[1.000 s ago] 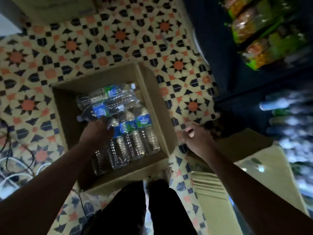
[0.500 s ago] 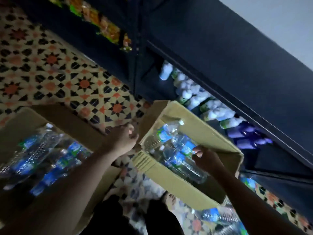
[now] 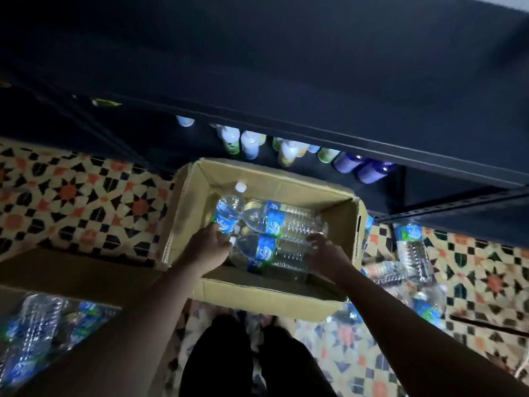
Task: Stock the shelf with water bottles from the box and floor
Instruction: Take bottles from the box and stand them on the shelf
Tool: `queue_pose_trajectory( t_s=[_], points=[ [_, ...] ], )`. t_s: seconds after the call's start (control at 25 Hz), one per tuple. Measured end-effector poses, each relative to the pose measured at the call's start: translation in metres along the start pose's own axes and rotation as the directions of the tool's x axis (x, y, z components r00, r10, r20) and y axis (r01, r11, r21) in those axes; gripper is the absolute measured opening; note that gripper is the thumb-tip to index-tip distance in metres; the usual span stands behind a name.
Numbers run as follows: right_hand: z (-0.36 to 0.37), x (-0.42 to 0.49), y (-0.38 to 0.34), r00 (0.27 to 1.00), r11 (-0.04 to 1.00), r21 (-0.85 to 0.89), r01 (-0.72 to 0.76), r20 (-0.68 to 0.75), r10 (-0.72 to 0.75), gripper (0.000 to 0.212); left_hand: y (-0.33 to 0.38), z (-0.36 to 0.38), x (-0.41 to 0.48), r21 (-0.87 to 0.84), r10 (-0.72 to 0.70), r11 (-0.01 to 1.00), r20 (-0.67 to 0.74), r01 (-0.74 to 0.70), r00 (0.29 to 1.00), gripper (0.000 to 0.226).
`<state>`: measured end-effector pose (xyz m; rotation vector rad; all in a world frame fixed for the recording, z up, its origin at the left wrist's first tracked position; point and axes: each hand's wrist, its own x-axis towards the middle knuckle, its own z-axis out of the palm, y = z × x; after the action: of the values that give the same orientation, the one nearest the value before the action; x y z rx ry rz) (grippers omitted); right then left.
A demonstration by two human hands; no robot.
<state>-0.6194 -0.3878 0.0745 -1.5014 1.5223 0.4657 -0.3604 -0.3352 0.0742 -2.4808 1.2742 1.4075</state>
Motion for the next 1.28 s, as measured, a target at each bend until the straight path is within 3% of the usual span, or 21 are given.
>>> queue_pose_trajectory(
  t_s=[0.16,0.36,0.52,0.6,0.72,0.84,1.0,1.12,1.28],
  points=[
    [0.035,0.05,0.007,0.999,0.998,0.058,-0.037,0.019,0.036,0.054,-0.027,0.031,0.061,0.05,-0.086,0.995,0.094,0.081,0.992,0.069],
    [0.07,0.115,0.008,0.999,0.983,-0.182,0.009,0.049,0.0,0.07,-0.054,0.066,0.135,0.013,-0.163,0.987,0.149,0.163,0.975,0.079],
    [0.099,0.148,0.029,0.995,0.888,-0.449,0.094,0.06,-0.075,0.082,-0.077,0.093,0.187,-0.087,-0.214,0.97,0.133,0.226,0.968,0.141],
    [0.121,0.156,0.039,0.984,0.801,-0.589,0.107,-0.05,-0.168,0.072,-0.101,0.11,0.215,-0.128,-0.239,0.96,0.078,0.248,0.968,0.149],
    [0.141,0.163,0.047,0.953,0.759,-0.648,0.068,-0.182,-0.241,0.061,-0.093,0.105,0.202,-0.283,-0.201,0.941,-0.027,0.186,0.979,0.123],
    [0.143,0.172,0.047,0.944,0.766,-0.638,0.078,-0.199,-0.262,0.059,-0.098,0.104,0.201,-0.371,-0.157,0.918,-0.026,0.137,0.987,0.104],
    [0.141,0.179,0.045,0.958,0.768,-0.632,0.1,-0.149,-0.246,0.067,-0.105,0.103,0.213,-0.343,-0.125,0.933,-0.035,0.106,0.991,0.101],
    [0.139,0.179,0.044,0.963,0.792,-0.597,0.123,-0.122,-0.242,0.066,-0.1,0.099,0.211,-0.319,-0.162,0.94,-0.107,0.12,0.981,0.082],
    [0.143,0.176,0.045,0.992,0.871,-0.481,0.104,-0.01,-0.124,0.078,-0.092,0.095,0.198,-0.299,-0.166,0.948,-0.184,0.105,0.969,0.074]
  ],
)
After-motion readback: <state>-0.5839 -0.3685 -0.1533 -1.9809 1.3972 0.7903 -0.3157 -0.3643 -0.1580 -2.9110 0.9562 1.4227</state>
